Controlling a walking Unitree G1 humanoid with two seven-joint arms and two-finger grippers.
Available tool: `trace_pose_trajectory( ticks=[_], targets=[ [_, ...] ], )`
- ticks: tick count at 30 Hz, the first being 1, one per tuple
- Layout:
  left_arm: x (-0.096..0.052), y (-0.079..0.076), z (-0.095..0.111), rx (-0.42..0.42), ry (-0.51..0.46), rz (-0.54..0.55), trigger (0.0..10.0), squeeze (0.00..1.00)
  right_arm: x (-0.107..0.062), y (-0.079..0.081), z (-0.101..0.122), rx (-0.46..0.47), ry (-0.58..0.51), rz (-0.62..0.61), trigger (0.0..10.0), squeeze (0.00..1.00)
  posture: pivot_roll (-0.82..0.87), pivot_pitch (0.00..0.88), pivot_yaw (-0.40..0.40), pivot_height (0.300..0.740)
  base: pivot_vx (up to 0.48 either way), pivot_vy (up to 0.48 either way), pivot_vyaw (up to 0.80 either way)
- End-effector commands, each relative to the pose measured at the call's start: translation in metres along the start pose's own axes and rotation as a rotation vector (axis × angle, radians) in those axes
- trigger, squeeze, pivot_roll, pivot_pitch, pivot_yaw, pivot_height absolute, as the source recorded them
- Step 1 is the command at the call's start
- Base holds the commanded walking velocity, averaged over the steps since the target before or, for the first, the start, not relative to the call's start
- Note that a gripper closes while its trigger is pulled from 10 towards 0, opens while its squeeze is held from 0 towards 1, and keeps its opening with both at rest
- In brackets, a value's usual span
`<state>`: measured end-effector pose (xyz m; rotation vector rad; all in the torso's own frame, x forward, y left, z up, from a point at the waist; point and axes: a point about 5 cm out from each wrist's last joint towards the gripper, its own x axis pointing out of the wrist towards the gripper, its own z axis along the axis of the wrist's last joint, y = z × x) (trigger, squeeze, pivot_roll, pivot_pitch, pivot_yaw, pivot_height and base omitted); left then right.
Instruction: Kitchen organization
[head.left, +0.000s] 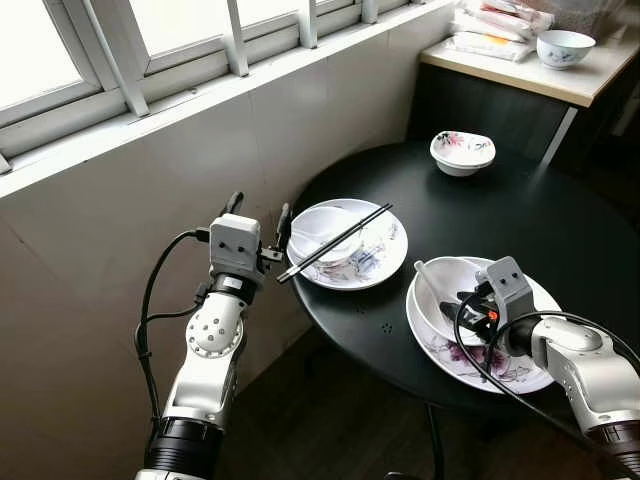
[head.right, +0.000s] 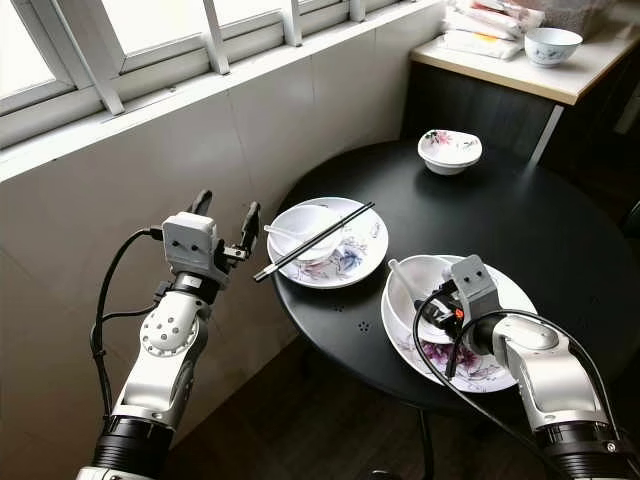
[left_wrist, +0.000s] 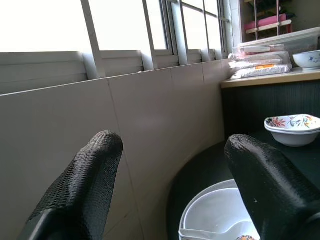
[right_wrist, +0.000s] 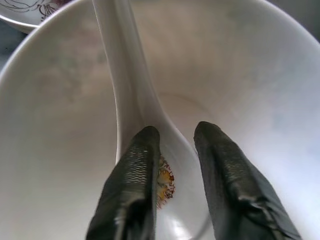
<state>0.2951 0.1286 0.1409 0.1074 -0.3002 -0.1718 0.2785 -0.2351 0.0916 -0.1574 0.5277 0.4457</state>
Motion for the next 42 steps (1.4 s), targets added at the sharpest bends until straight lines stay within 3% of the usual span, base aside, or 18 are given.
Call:
trace_pose_trajectory(
  ticks=[1, 10, 16, 24, 25, 30, 35, 42],
  targets=[
    [0.002, 0.0, -0.001, 0.005, 0.014, -0.003, 10.0, 0.0, 0.002, 0.0, 0.003, 0.003, -0.015, 0.002, 0.0, 0.0, -0.13, 0.0, 0.03, 0.74, 0.0, 0.0, 0.0],
    [0.002, -0.001, -0.002, 0.005, 0.019, -0.003, 10.0, 0.0, 0.002, 0.006, 0.009, 0.005, -0.046, 0.008, 0.0, 0.0, -0.13, 0.001, 0.03, 0.74, 0.0, 0.0, 0.0],
    [0.002, -0.001, -0.002, 0.003, 0.02, -0.004, 10.0, 0.0, 0.001, 0.005, 0.027, 0.008, -0.137, -0.039, 0.0, 0.0, -0.13, 0.0, 0.03, 0.74, 0.0, 0.0, 0.0],
    [0.003, -0.002, -0.002, 0.002, 0.021, -0.004, 10.0, 0.0, -0.005, 0.005, 0.063, -0.075, -0.334, -0.188, 0.0, 0.0, -0.13, 0.0, 0.03, 0.74, 0.0, 0.0, 0.0],
    [0.002, -0.001, -0.002, 0.002, 0.021, -0.002, 10.0, 0.0, -0.007, 0.006, 0.072, -0.096, -0.401, -0.225, 0.0, 0.0, -0.13, 0.0, 0.03, 0.74, 0.0, 0.0, 0.0],
    [0.002, -0.001, -0.002, -0.003, 0.021, 0.005, 10.0, 0.0, -0.012, 0.01, 0.09, -0.097, -0.544, -0.306, 0.0, 0.0, -0.13, 0.0, 0.029, 0.74, 0.0, 0.0, 0.0],
    [0.002, 0.001, -0.004, -0.024, 0.031, 0.019, 10.0, 0.0, -0.016, 0.014, 0.096, -0.122, -0.614, -0.347, 0.0, 0.0, -0.13, 0.0, 0.03, 0.74, 0.0, 0.0, 0.0],
    [0.003, 0.002, -0.002, -0.031, 0.028, 0.013, 10.0, 0.0, -0.017, 0.027, 0.105, -0.169, -0.727, -0.377, 0.0, 0.0, -0.12, 0.0, 0.032, 0.74, 0.0, 0.442, 0.8]
  ],
)
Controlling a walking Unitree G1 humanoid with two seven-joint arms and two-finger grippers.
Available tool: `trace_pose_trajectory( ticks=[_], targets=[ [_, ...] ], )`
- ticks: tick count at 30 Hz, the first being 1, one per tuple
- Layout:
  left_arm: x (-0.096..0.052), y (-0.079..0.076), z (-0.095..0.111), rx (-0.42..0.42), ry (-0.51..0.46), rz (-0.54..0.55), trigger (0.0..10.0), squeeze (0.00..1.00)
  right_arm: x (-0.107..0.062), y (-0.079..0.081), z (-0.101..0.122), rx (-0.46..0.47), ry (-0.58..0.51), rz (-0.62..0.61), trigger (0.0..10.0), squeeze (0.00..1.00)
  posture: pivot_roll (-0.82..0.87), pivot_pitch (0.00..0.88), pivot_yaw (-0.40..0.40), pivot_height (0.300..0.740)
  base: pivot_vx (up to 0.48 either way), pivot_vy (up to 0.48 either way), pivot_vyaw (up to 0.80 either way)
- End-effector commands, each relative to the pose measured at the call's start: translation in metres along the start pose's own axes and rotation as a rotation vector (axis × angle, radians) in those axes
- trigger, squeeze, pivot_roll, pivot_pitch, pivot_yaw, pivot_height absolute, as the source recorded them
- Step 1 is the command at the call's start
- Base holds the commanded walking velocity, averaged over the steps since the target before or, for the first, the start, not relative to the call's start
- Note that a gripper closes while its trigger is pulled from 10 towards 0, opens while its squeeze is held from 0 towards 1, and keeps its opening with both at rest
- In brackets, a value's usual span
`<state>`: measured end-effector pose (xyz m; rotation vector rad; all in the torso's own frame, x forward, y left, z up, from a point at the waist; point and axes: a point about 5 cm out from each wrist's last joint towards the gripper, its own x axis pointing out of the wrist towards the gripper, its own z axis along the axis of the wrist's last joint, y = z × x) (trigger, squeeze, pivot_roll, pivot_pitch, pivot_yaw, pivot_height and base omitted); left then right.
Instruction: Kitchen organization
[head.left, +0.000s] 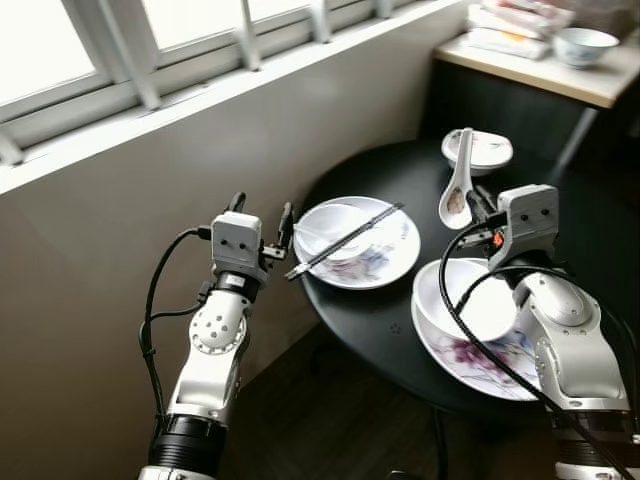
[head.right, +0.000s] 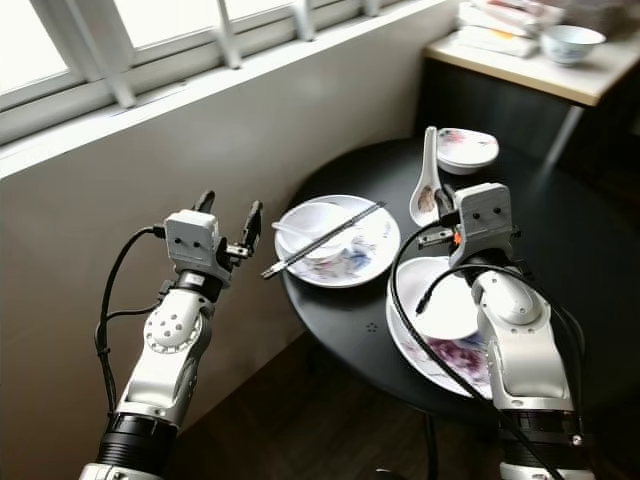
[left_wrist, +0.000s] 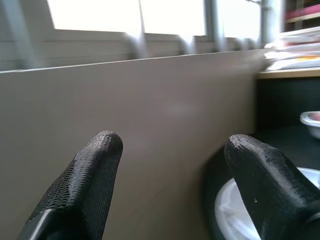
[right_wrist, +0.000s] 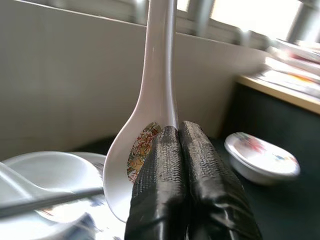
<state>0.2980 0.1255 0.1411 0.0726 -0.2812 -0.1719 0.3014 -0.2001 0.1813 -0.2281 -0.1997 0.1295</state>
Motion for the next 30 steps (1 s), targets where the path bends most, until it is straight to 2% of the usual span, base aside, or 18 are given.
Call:
trace_pose_trajectory(
  ticks=[1, 13, 30],
  targets=[
    [0.0, 0.005, -0.001, 0.006, 0.008, 0.01, 10.0, 0.0, 0.002, 0.011, 0.011, -0.017, -0.068, 0.024, 0.0, 0.0, -0.12, 0.0, 0.033, 0.74, 0.0, 0.0, 0.8],
    [-0.002, 0.005, -0.001, 0.021, 0.0, 0.018, 10.0, 0.0, 0.0, 0.035, 0.011, -0.021, -0.124, 0.108, 0.0, 0.0, -0.11, 0.0, 0.027, 0.74, 0.0, 0.0, 0.8],
    [-0.002, 0.007, -0.002, 0.033, 0.007, 0.032, 10.0, 0.0, -0.001, 0.047, 0.011, -0.02, -0.142, 0.148, 0.0, 0.0, -0.11, 0.0, 0.024, 0.74, 0.0, 0.0, 0.8]
  ],
)
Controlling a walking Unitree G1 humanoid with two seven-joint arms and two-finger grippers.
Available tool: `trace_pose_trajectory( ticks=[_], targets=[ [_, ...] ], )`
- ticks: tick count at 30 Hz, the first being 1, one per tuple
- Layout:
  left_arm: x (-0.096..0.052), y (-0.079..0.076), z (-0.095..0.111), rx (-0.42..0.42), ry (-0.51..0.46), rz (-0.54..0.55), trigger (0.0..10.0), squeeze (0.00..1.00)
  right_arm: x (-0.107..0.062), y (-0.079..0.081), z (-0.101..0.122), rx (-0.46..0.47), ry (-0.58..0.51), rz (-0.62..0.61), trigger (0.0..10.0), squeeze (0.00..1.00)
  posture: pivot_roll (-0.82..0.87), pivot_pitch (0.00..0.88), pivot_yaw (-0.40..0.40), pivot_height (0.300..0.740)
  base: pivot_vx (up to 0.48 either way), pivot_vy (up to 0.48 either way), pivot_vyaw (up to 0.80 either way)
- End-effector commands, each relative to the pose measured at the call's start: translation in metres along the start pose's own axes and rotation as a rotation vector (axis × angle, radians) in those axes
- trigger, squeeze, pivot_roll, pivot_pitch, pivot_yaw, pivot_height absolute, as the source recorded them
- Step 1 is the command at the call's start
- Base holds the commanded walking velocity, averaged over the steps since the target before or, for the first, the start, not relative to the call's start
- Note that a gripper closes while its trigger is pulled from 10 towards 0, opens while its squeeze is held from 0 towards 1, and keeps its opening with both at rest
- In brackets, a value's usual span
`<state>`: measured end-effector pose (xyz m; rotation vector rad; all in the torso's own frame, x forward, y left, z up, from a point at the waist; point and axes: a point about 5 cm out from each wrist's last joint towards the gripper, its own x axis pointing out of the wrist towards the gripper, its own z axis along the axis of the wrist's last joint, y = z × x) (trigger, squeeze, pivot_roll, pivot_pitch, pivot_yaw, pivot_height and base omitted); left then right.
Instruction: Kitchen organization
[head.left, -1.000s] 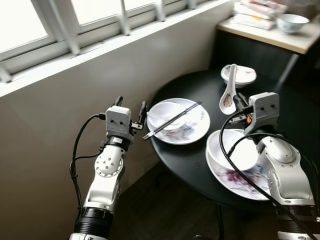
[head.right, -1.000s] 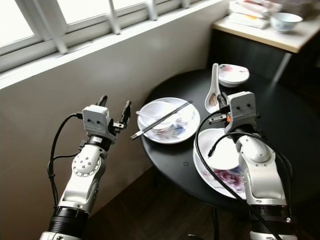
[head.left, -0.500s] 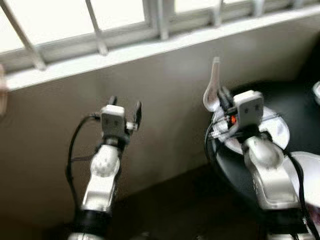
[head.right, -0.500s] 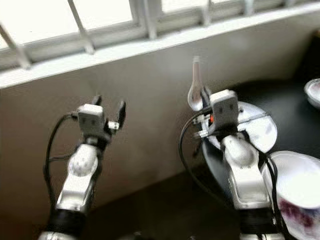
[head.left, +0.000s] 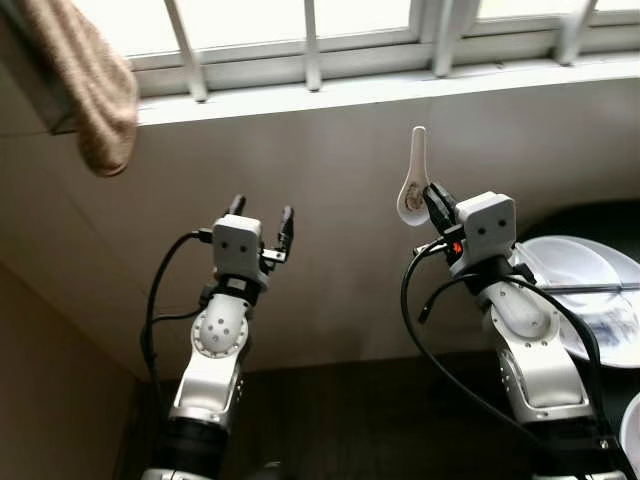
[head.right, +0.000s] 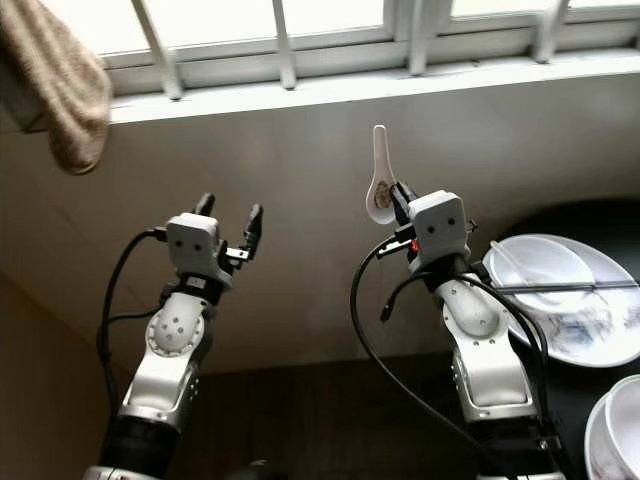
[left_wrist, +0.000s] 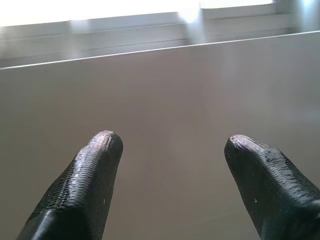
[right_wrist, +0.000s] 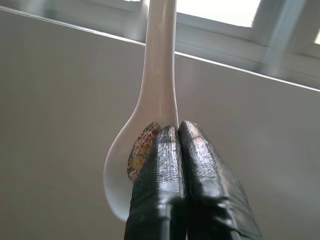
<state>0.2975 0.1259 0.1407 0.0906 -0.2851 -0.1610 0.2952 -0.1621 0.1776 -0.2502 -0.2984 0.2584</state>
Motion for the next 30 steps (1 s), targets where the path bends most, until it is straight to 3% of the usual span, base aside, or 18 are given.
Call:
trace_pose_trajectory(
  ticks=[1, 30],
  targets=[
    [-0.0016, 0.0069, -0.0014, 0.015, 0.009, 0.024, 10.0, 0.0, 0.002, 0.0096, 0.0052, -0.003, -0.031, 0.031, 0.0, 0.0, -0.11, 0.0, 0.024, 0.74, 0.0, 0.0, 0.8],
    [0.0002, 0.0074, 0.002, 0.034, -0.012, 0.023, 10.0, 0.0, 0.0044, 0.0147, 0.0057, -0.033, -0.052, 0.02, 0.0, 0.0, -0.1, 0.0, 0.027, 0.74, 0.0, 0.0, 0.8]
  ],
)
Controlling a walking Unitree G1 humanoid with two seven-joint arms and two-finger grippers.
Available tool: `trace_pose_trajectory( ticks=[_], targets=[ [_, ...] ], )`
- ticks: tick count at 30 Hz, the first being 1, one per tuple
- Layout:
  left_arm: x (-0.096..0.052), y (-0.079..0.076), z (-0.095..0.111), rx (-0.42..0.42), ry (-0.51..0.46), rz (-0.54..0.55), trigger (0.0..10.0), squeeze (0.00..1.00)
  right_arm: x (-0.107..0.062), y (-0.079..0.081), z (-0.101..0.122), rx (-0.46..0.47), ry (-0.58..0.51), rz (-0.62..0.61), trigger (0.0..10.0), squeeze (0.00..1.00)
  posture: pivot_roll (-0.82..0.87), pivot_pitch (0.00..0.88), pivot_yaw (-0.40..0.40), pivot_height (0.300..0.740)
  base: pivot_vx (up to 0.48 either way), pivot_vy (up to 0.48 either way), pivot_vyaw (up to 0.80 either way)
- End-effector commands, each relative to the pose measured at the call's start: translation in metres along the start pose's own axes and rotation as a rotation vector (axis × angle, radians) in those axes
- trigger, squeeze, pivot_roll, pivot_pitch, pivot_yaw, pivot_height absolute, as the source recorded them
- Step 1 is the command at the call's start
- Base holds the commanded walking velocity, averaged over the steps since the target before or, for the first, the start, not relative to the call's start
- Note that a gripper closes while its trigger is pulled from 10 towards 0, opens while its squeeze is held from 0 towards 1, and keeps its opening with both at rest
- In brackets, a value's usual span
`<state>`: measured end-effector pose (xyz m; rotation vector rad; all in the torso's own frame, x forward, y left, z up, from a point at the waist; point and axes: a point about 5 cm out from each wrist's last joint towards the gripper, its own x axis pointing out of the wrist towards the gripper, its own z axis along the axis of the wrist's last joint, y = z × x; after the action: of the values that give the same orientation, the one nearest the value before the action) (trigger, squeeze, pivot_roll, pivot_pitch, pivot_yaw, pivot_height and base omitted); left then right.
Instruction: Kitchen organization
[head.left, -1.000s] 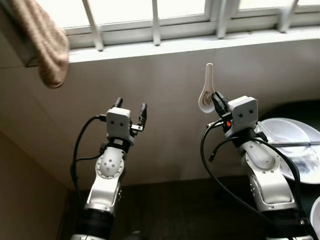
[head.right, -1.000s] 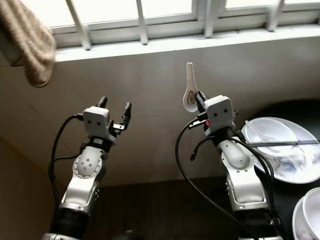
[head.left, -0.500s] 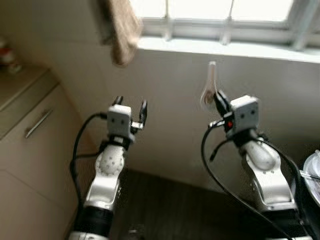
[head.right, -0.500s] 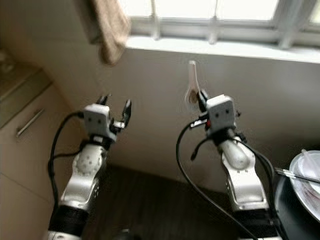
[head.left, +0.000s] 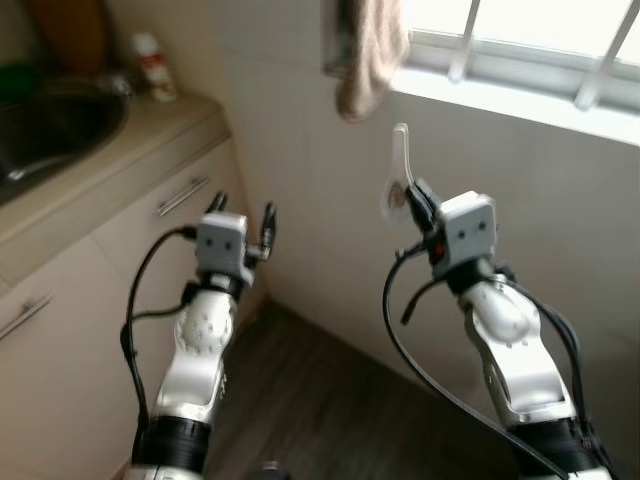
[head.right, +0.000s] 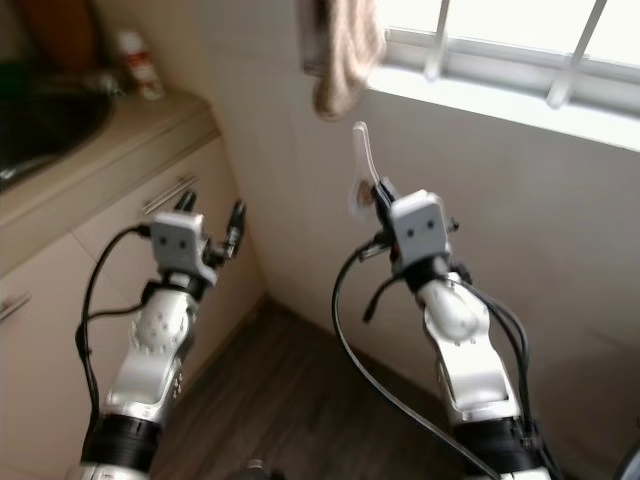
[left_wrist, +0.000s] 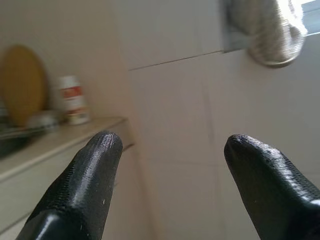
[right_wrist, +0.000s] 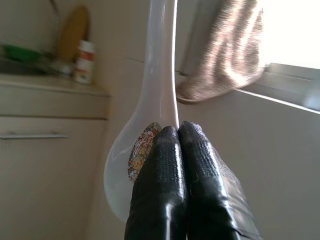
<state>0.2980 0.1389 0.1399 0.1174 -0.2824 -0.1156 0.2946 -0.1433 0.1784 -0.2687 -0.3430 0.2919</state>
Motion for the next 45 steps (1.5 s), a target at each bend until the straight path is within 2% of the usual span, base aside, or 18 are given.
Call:
trace_pose_trajectory(
  ticks=[1, 10, 11, 12, 19, 21, 23, 37, 43, 45],
  targets=[
    [0.002, -0.005, 0.004, 0.001, -0.021, -0.015, 10.0, 0.0, 0.0, -0.003, 0.001, -0.016, -0.007, -0.014, 0.0, 0.0, -0.1, 0.0, 0.027, 0.74, 0.0, 0.0, 0.8],
    [0.003, -0.003, 0.008, -0.002, -0.042, -0.004, 10.0, 0.0, 0.005, -0.009, 0.003, -0.001, -0.012, -0.072, 0.0, 0.0, -0.1, 0.0, 0.028, 0.74, 0.0, 0.0, 0.71],
    [0.003, -0.003, 0.008, -0.002, -0.043, -0.004, 10.0, 0.0, 0.005, -0.009, 0.003, 0.0, -0.013, -0.075, 4.2, 0.0, -0.1, 0.0, 0.028, 0.74, 0.0, 0.0, 0.0],
    [0.003, -0.003, 0.008, -0.002, -0.045, -0.004, 10.0, 0.0, 0.006, -0.01, 0.003, 0.007, -0.01, -0.08, 10.0, 0.0, -0.1, 0.0, 0.029, 0.74, 0.0, 0.0, 0.0],
    [0.004, -0.003, 0.009, -0.003, -0.053, -0.007, 10.0, 0.0, 0.007, -0.014, 0.002, -0.007, -0.002, -0.096, 10.0, 0.0, -0.1, 0.002, 0.029, 0.74, 0.234, 0.0, 0.0],
    [0.004, -0.003, 0.01, -0.001, -0.058, -0.007, 10.0, 0.0, 0.009, -0.011, 0.001, -0.061, 0.012, -0.081, 10.0, 0.0, -0.1, 0.002, 0.029, 0.74, 0.324, 0.0, 0.64],
    [0.004, -0.003, 0.01, -0.001, -0.061, -0.006, 10.0, 0.0, 0.01, -0.01, 0.002, -0.073, 0.006, -0.07, 10.0, 0.0, -0.1, 0.002, 0.029, 0.74, 0.322, 0.0, 0.8],
    [0.006, -0.003, 0.014, 0.011, -0.086, -0.001, 10.0, 0.0, 0.014, -0.016, 0.005, -0.021, -0.02, -0.117, 10.0, 0.0, -0.09, 0.0, 0.027, 0.74, 0.324, 0.0, 0.68],
    [0.006, -0.003, 0.014, 0.013, -0.091, 0.002, 10.0, 0.0, 0.017, -0.015, 0.007, -0.071, -0.023, -0.097, 10.0, 0.0, -0.09, 0.0, 0.026, 0.74, 0.325, 0.0, 0.27],
    [0.006, -0.003, 0.014, 0.014, -0.092, 0.002, 10.0, 0.0, 0.018, -0.016, 0.007, -0.051, -0.032, -0.108, 10.0, 0.0, -0.09, 0.0, 0.023, 0.74, 0.324, 0.0, 0.8]
  ],
)
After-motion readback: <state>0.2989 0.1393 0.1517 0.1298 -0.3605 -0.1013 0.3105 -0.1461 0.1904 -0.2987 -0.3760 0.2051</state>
